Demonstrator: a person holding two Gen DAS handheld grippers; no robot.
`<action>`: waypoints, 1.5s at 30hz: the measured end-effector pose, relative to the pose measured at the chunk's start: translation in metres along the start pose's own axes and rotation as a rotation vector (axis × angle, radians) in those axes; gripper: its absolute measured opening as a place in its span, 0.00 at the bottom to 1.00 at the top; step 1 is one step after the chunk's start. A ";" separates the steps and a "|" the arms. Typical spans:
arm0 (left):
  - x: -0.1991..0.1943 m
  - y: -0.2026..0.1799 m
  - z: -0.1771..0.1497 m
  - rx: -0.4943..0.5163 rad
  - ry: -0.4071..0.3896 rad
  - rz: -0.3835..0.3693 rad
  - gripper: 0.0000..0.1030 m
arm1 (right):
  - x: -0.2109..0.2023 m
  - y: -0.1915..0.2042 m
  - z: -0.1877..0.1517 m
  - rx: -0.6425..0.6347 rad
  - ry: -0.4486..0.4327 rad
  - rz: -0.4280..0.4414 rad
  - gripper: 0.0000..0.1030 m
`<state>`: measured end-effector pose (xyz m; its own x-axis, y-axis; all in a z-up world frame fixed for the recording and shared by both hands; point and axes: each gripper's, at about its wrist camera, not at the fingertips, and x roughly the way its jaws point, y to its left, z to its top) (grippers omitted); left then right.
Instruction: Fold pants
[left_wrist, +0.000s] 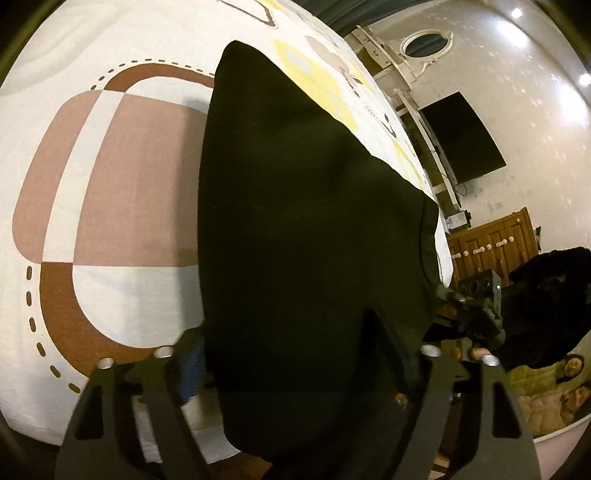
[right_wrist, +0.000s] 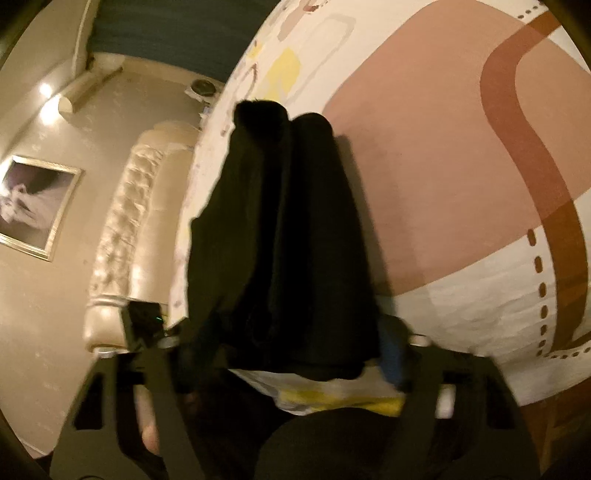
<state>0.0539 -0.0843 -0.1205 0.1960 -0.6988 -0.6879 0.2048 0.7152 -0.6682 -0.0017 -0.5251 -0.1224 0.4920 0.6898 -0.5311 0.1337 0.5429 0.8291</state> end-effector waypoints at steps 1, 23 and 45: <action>0.000 0.001 0.001 -0.004 0.004 0.003 0.60 | 0.001 -0.001 0.000 0.000 0.008 -0.005 0.47; -0.034 -0.011 0.013 0.094 -0.026 0.211 0.28 | 0.018 0.050 -0.005 -0.136 -0.002 0.013 0.28; -0.079 0.042 0.012 0.045 -0.085 0.227 0.32 | 0.078 0.044 -0.013 -0.073 0.086 0.102 0.29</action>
<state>0.0585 0.0010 -0.0912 0.3210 -0.5202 -0.7914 0.1890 0.8540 -0.4847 0.0317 -0.4413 -0.1298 0.4236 0.7802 -0.4602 0.0226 0.4988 0.8664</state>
